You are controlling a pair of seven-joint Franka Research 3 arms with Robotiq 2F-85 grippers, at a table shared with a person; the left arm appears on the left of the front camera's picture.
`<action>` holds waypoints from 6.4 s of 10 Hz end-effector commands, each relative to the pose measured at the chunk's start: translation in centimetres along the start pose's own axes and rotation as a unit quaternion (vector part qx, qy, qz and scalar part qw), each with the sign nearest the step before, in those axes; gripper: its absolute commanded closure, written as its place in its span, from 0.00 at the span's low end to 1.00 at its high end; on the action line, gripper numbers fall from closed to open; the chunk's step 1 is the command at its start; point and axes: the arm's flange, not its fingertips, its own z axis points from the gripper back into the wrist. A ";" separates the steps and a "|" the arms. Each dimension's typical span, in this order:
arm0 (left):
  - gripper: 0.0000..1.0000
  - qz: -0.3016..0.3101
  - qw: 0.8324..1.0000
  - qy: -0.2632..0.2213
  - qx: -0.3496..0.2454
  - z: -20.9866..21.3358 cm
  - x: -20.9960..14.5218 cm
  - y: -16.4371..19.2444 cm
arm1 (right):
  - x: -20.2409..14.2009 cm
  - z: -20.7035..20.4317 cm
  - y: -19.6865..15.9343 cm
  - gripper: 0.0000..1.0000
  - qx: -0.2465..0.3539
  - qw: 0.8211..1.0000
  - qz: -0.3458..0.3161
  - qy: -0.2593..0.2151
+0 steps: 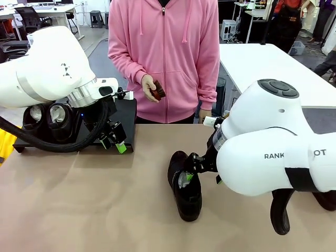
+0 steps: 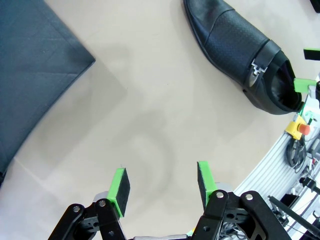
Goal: Organize the shoes by placing them on the stand.
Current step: Place the Shoe from the middle of the table onto the Shoes Stand.
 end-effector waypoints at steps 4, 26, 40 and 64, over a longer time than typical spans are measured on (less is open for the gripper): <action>0.29 -0.013 0.999 0.019 0.043 -2.4 2.3 -2.8 | 0.4 4.9 -4.8 0.00 -0.015 0.994 -0.100 -0.051; 0.29 0.289 0.954 -0.004 0.078 -15.4 11.4 -25.2 | 6.7 15.0 -17.4 0.00 -0.029 0.929 -0.345 -0.132; 1.00 0.303 0.943 0.041 0.134 -16.7 10.7 -24.4 | 6.7 15.0 -17.4 0.00 -0.029 0.929 -0.345 -0.132; 1.00 0.196 0.920 -0.215 0.262 5.9 2.9 4.7 | 6.7 15.0 -17.4 0.00 -0.029 0.929 -0.345 -0.132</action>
